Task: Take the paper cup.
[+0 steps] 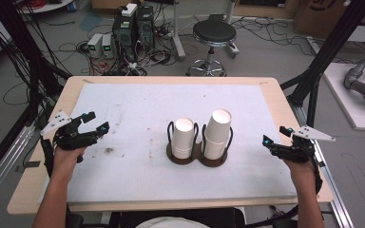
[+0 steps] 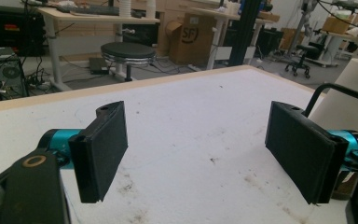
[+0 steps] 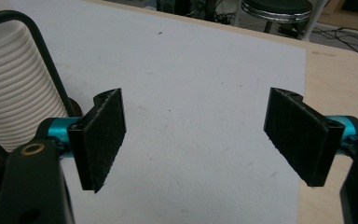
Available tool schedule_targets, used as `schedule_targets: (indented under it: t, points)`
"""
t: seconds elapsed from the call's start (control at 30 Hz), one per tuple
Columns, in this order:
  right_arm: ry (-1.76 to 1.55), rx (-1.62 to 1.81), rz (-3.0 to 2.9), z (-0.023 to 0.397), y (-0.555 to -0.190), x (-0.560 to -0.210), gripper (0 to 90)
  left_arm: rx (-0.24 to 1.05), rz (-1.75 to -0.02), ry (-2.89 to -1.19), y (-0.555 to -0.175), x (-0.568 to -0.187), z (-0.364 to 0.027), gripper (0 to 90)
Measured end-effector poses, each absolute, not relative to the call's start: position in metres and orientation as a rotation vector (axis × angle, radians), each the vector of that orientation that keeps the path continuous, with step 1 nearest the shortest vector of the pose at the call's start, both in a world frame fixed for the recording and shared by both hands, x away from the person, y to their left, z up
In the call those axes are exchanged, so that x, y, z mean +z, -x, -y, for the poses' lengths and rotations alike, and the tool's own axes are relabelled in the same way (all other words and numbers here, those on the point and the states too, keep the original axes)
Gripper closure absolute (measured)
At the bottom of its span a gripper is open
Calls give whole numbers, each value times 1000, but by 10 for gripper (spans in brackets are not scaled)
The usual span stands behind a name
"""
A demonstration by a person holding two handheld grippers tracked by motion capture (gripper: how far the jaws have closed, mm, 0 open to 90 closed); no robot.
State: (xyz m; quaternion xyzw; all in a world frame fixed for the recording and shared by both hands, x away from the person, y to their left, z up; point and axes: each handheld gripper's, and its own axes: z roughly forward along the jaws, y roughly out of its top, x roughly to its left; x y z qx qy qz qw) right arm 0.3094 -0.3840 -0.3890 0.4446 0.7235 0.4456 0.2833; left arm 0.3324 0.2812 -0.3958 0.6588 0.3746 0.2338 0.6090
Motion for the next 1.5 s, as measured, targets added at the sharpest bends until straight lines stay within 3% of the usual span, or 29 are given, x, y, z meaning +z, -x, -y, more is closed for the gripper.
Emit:
schedule_targets:
  t: [0.37,0.5,0.53,0.57,0.6,0.7,0.83,1.5]
  points:
    - [-1160,1192,-1929,380,-308,-388,213,533,-869,-1542,-333,-400,-276,209]
    - [-1122,1171,-1911,376,-304,-384,382,532,-870,-1558,-333,-402,-275,209]
    - [-1122,1171,-1911,376,-304,-384,382,531,-871,-1564,-333,-402,-274,209]
    - [-1139,1164,-1863,374,-300,-382,595,532,-871,-1570,-331,-403,-275,209]
    - [-1139,1164,-1863,374,-300,-382,595,532,-871,-1570,-331,-403,-275,209]
    - [-1212,1167,-1785,371,-292,-378,811,530,-873,-1561,-328,-403,-275,209]
    - [-1239,1187,-1674,374,-284,-374,894,530,-872,-1566,-327,-404,-275,209]
    - [-1055,1397,-1815,354,-272,-355,900,520,-839,-1569,-329,-403,-266,209]
